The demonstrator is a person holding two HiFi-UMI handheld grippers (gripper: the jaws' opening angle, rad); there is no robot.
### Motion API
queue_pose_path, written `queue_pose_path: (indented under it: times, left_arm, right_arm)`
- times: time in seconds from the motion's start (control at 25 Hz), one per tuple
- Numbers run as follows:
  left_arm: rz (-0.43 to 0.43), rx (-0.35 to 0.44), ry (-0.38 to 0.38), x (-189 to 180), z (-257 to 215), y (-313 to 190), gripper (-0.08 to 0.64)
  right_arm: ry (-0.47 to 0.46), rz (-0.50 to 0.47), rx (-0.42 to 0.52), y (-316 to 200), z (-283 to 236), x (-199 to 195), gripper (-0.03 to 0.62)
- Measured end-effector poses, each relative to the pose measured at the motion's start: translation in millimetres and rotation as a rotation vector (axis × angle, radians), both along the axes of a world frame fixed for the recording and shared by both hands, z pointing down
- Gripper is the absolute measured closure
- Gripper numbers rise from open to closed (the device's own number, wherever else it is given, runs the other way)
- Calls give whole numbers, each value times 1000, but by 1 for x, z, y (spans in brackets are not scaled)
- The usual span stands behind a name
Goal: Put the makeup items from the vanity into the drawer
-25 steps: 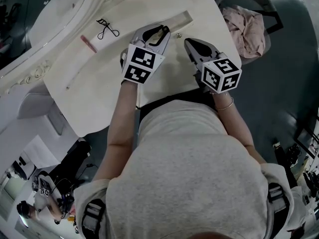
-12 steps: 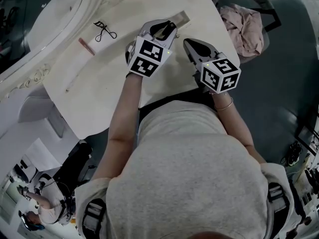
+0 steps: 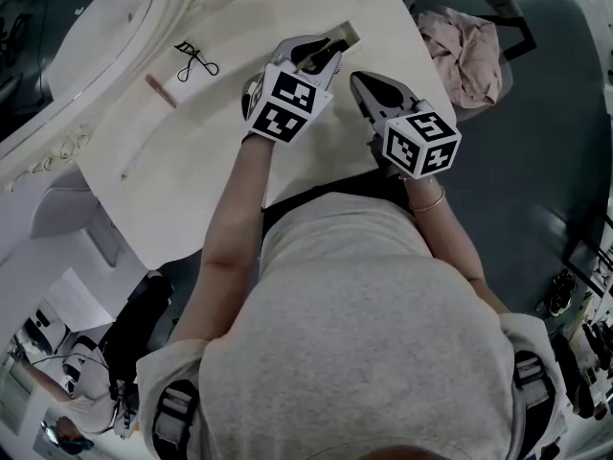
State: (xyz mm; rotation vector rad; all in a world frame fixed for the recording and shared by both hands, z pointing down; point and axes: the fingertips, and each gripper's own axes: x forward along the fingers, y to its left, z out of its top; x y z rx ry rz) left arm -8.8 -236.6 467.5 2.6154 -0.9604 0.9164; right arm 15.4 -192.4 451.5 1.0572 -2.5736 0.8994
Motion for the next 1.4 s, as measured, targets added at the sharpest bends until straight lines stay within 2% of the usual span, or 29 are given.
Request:
queue_pose_path:
  times: [0.2,0.56,0.88,1.24,1.4]
  left_arm:
    - [-22,9,21,-1,-3,-1,482]
    - [-93,38,113,-19,-28,4,511]
    - [-176,53,200,-44,-52,22,549]
    - [-228,25,254,-70,-63,54,551]
    - [-257,37,293,-81,-72,67,551]
  right_arm:
    - [5,-12,1,0,0,-3,584]
    - [2,-36,25,1,-7,-14,584]
    - [13,-91,97,12,-28,-35,584]
    - [12,-148,164,30,-52,-60,584]
    - [3,-172,183,34,-62,-70,584]
